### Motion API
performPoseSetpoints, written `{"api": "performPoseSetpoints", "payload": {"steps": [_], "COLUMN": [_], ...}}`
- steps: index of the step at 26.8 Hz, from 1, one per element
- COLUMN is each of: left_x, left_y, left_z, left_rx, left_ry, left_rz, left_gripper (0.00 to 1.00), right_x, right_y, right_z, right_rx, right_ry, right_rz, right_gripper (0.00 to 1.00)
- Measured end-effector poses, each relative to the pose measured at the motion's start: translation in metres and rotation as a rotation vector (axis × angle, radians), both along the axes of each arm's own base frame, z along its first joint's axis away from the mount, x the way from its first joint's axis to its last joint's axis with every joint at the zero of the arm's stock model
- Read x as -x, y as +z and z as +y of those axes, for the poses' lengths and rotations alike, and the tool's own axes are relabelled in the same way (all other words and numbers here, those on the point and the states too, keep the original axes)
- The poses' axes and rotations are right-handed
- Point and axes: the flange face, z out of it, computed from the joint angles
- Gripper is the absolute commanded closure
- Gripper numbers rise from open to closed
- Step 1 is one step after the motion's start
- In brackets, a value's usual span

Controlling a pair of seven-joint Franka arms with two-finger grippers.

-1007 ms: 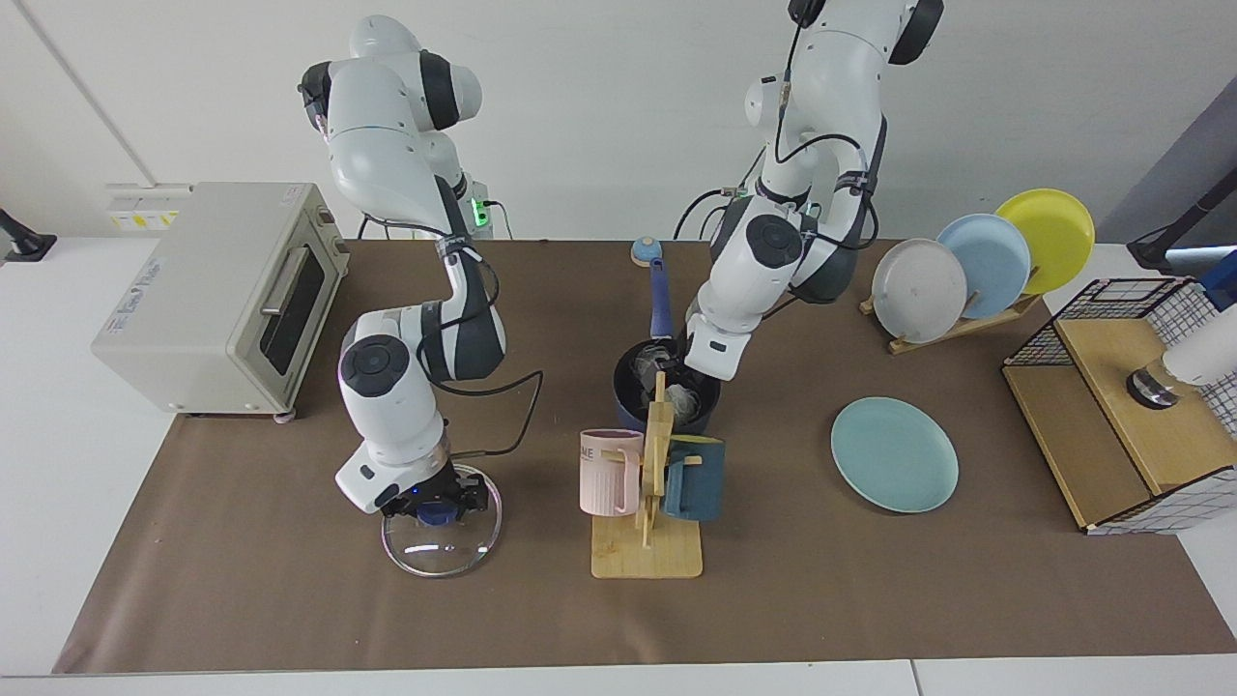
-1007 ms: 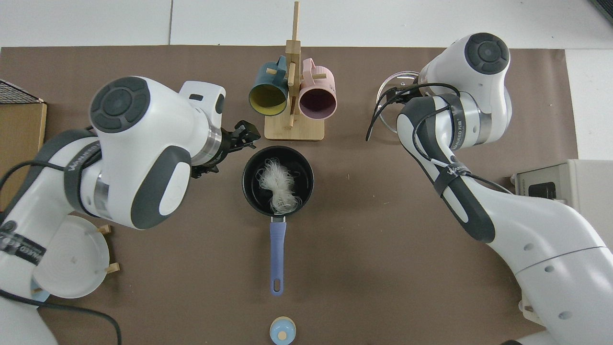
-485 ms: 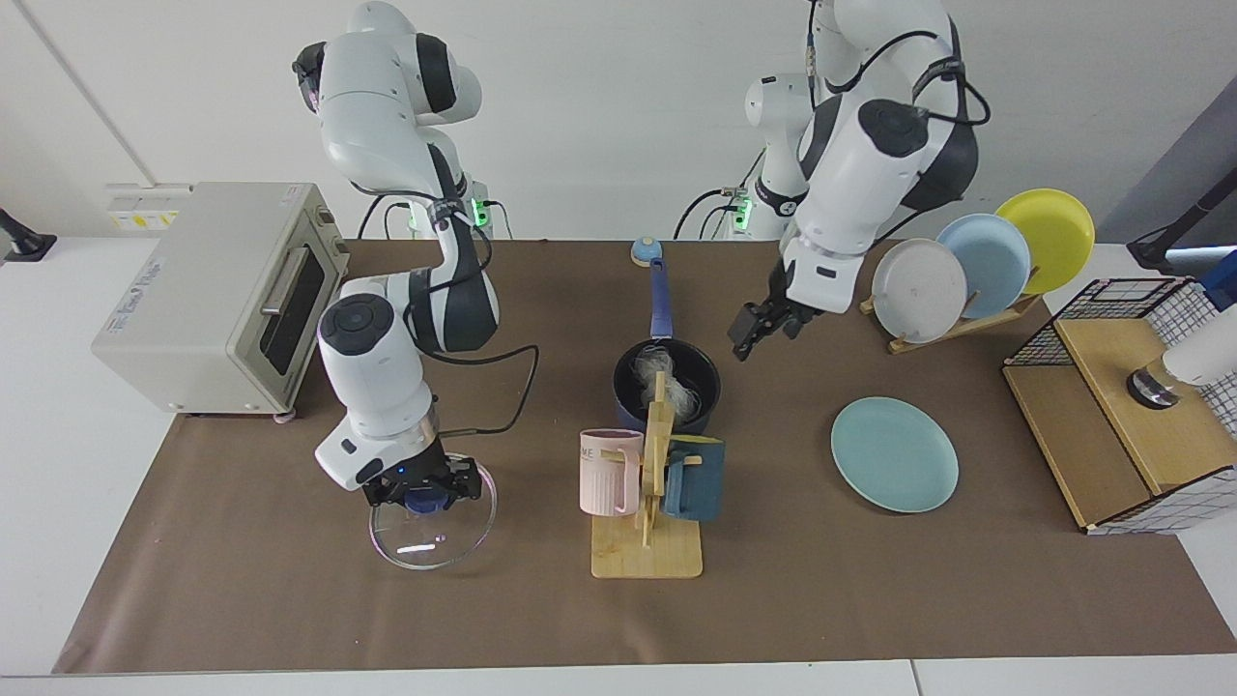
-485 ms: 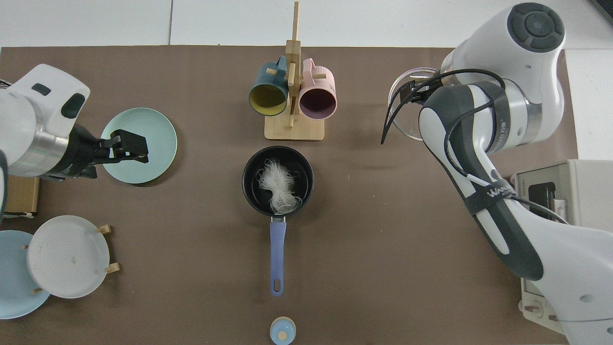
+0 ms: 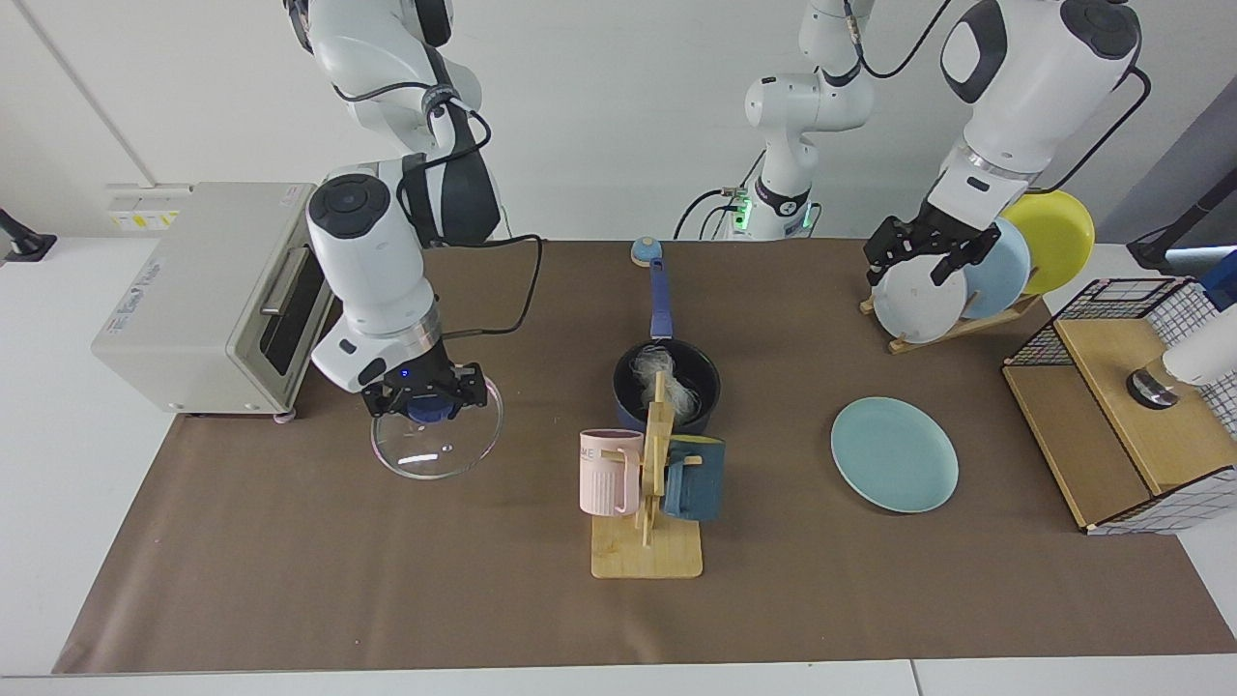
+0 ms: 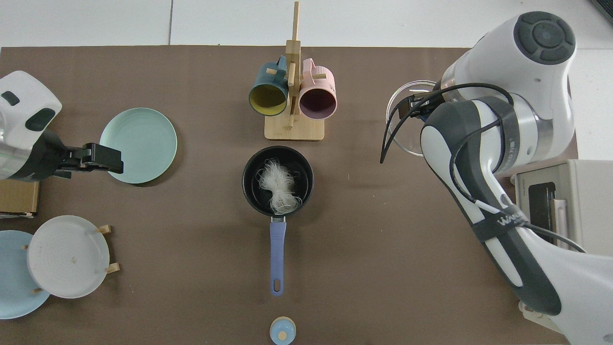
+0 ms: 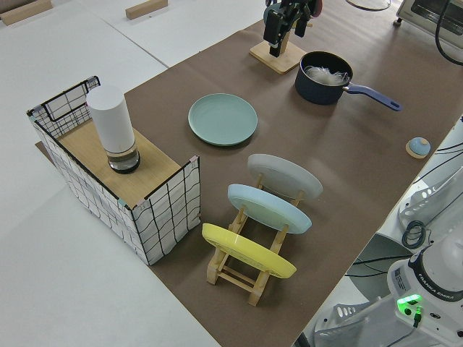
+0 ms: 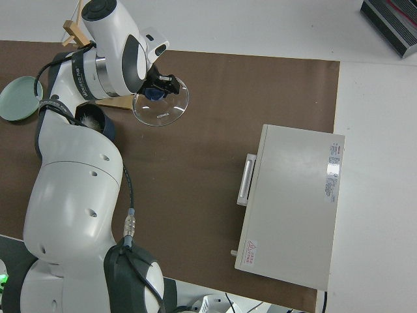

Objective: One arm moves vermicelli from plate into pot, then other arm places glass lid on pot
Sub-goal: 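Lift the glass lid with the right gripper and carry it toward the pot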

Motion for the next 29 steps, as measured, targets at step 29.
{"api": "performPoseSetpoints", "payload": {"steps": [29], "left_x": [0.002], "left_y": [0.001], "left_z": [-0.002], "left_rx": [-0.084], "left_ry": [-0.030], "left_rz": [0.009], "left_gripper": [0.00], "right_x": [0.113], "right_y": [0.006], "right_z": [0.124], "right_rx": [-0.076], "right_ry": [-0.216], "right_rz": [-0.047], "right_gripper": [1.00]}}
